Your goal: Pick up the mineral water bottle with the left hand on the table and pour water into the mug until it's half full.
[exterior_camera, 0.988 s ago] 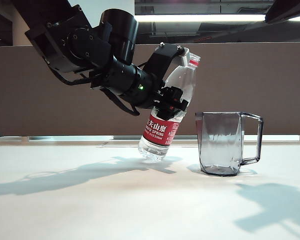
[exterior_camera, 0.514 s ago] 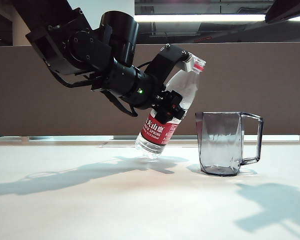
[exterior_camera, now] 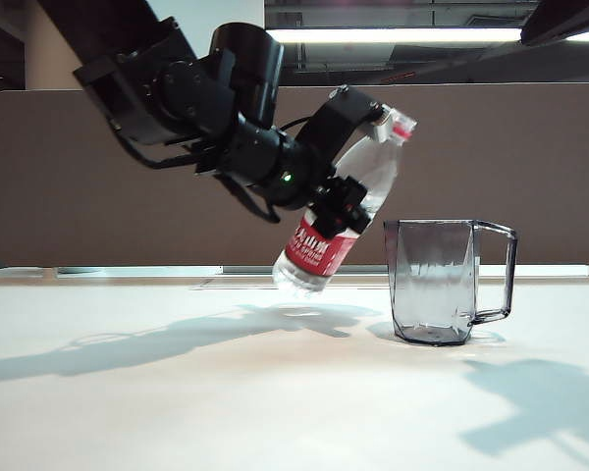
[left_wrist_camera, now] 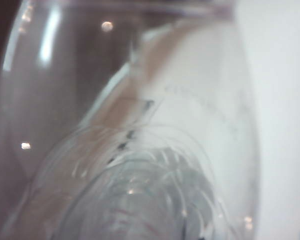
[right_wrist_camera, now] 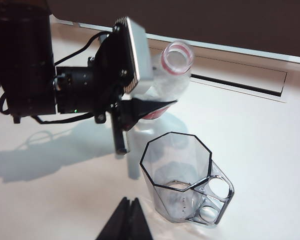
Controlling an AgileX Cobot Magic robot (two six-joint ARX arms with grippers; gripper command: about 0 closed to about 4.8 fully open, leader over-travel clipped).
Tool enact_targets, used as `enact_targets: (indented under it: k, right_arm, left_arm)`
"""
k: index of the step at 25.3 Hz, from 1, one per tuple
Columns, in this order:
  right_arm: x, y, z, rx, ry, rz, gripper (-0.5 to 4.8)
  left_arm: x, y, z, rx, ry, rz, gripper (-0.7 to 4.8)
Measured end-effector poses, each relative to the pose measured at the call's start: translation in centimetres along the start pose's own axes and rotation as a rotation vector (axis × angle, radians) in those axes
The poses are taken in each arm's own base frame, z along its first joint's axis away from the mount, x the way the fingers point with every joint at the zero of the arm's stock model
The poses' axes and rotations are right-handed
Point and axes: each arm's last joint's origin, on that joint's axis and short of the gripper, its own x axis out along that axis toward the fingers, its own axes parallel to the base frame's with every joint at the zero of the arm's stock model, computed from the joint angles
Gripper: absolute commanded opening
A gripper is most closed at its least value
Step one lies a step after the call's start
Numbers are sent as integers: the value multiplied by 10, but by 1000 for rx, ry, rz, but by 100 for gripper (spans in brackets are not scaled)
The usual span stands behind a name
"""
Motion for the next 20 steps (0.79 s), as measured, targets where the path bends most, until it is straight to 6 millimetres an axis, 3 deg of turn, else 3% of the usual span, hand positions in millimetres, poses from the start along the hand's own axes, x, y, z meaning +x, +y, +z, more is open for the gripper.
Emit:
enact_targets:
  k: [10, 20]
  right_arm:
    - [0, 0, 0, 0, 0, 0, -8]
    - [0, 0, 0, 0, 0, 0, -8]
  left_arm:
    - [1, 2, 3, 172, -1, 0, 182]
    - [1, 2, 3, 218, -1, -1, 182]
